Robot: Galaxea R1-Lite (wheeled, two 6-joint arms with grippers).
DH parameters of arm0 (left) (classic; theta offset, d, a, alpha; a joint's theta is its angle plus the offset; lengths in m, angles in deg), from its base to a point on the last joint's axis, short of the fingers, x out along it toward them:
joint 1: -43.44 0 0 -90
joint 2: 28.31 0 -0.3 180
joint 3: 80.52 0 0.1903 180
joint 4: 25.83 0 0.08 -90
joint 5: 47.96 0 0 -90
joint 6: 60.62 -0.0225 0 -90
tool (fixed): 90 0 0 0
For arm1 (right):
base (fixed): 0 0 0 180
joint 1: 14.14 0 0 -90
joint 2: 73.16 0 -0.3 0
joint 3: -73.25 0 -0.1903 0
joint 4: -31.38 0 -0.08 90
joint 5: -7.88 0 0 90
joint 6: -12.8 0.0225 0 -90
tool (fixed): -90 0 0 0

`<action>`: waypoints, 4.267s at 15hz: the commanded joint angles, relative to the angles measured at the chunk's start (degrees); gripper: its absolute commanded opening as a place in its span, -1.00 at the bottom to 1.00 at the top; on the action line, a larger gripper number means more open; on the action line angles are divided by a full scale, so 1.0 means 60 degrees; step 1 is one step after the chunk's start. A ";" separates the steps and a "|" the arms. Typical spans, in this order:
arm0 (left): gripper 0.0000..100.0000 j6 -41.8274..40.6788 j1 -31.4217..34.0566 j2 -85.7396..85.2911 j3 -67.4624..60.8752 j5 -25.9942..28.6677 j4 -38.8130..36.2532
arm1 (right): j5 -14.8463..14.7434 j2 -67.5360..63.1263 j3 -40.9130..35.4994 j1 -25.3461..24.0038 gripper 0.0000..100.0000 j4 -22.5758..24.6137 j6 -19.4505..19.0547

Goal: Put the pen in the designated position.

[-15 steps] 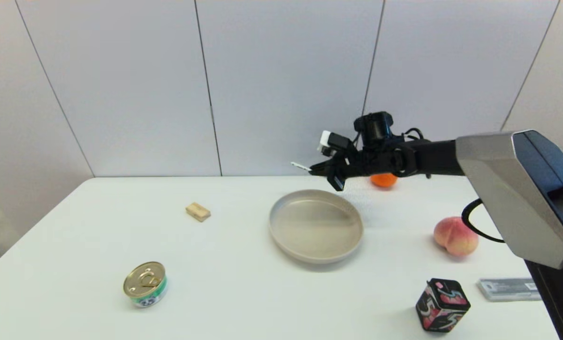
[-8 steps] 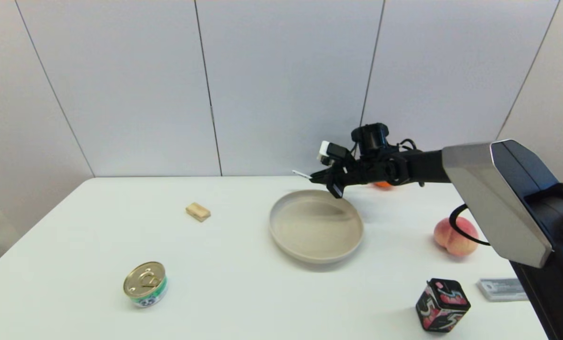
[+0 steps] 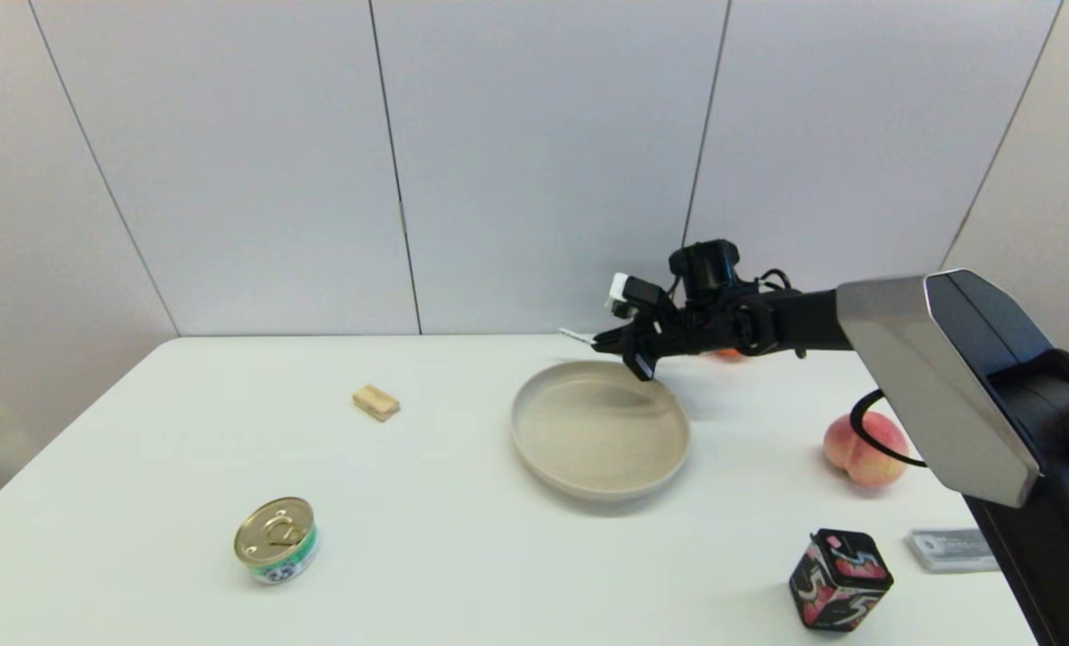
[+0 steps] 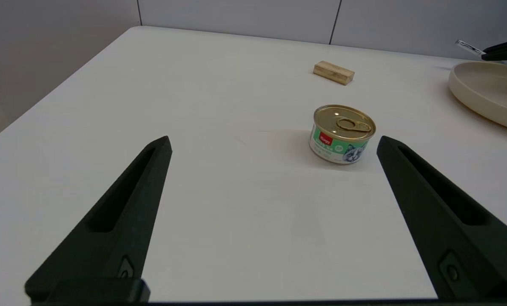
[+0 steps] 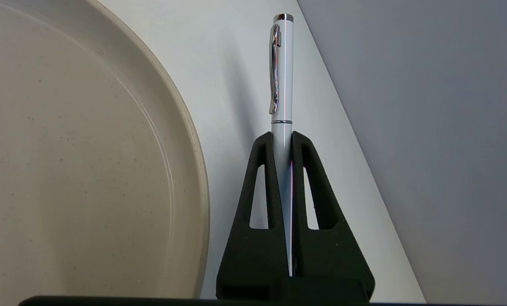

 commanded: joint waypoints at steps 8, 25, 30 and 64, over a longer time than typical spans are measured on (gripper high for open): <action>1.00 0.0007 0.0003 -0.0002 0.0000 -0.0003 -0.0004 | 0.0019 -0.0025 -0.0016 -0.0038 1.00 -0.0109 -0.0121; 1.00 0.0007 0.0003 -0.0002 0.0000 -0.0003 -0.0004 | -0.0039 0.0327 0.0086 -0.0141 1.00 0.0037 0.0172; 1.00 0.0007 0.0003 -0.0002 0.0000 -0.0003 -0.0004 | -0.0068 0.0796 0.0086 -0.0141 1.00 0.0023 0.0479; 1.00 0.0007 0.0003 -0.0002 0.0000 -0.0003 -0.0004 | -0.3540 1.7011 -1.2145 0.2306 1.00 -0.1955 0.5299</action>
